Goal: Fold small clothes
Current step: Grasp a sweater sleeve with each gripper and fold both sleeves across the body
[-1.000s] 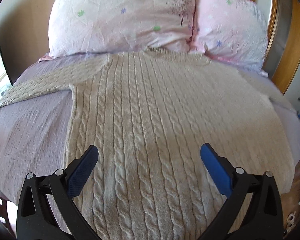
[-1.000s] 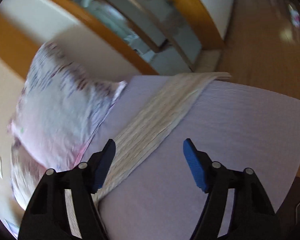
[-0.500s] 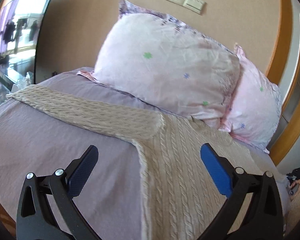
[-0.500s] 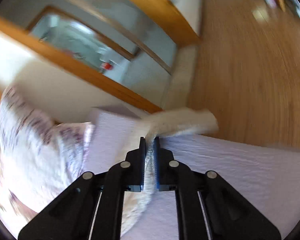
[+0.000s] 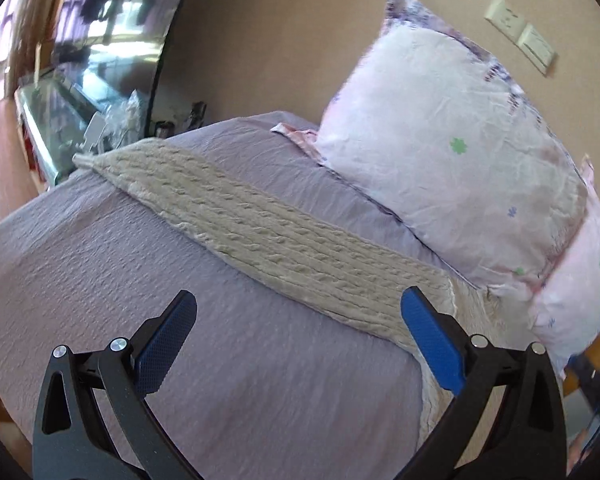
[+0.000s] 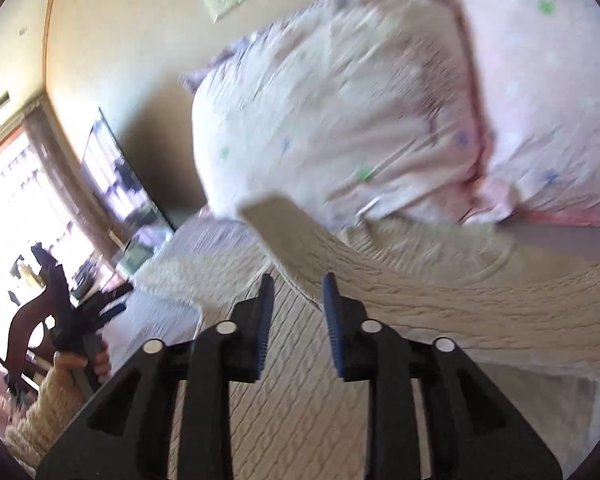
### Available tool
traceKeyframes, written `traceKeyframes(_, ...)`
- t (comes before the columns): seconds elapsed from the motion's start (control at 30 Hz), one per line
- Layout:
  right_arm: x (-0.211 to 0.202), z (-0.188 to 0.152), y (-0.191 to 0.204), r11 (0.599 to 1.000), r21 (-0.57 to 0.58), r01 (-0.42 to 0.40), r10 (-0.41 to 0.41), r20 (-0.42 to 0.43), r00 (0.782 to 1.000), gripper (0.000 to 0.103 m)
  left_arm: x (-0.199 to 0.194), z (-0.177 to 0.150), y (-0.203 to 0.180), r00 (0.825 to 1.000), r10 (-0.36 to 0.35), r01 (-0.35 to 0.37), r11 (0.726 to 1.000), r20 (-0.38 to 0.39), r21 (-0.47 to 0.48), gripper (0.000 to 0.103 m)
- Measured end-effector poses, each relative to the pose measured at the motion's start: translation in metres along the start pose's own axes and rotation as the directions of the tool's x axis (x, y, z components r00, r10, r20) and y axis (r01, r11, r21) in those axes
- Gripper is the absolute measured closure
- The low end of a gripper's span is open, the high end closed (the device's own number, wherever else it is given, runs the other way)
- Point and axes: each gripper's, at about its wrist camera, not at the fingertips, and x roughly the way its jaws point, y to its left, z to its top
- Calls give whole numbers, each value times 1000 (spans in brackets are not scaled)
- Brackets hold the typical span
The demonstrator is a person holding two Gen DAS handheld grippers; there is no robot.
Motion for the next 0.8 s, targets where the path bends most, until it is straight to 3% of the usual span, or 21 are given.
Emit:
traceKeyframes(0.13, -40, -1, -10, 998, 30, 57, -61, 118, 991, 33, 16, 22, 45, 1000, 8, -10, 979, -12, -205, 9)
traceKeyframes(0.3, -94, -3, -49, 982, 130, 137, -160, 191, 968, 30, 31, 46, 89, 1000, 21, -20, 922, -3, -387, 23)
traceKeyframes(0.4, -103, -6, -69, 973, 175, 151, -186, 208, 960, 29, 37, 58, 111, 1000, 11, 1, 881, 22, -472, 35)
traceKeyframes(0.5, -112, -10, -79, 969, 190, 157, -198, 224, 954, 28, 42, 68, 131, 999, 24, -3, 833, 31, -553, 57)
traceKeyframes(0.53, -114, -11, -81, 969, 191, 158, -200, 227, 953, 28, 45, 73, 133, 999, 45, -33, 831, 9, -556, 70)
traceKeyframes(0.57, -116, -12, -83, 968, 192, 160, -203, 228, 952, 28, 48, 79, 131, 999, 52, -48, 837, -9, -546, 90)
traceKeyframes(0.6, -117, -12, -85, 968, 193, 161, -204, 231, 951, 28, 49, 85, 123, 999, 45, -44, 851, -11, -524, 93)
traceKeyframes(0.67, -119, -12, -89, 968, 195, 160, -205, 238, 949, 27, 40, 102, 84, 1000, 17, -8, 911, 18, -412, 94)
traceKeyframes(0.73, -120, -12, -93, 967, 202, 156, -204, 246, 948, 27, 30, 109, 19, 996, -69, 80, 971, 54, -227, 95)
traceKeyframes(0.8, -119, -11, -98, 966, 215, 142, -195, 252, 948, 27, 18, 97, -62, 977, -207, 208, 978, 43, -22, 95)
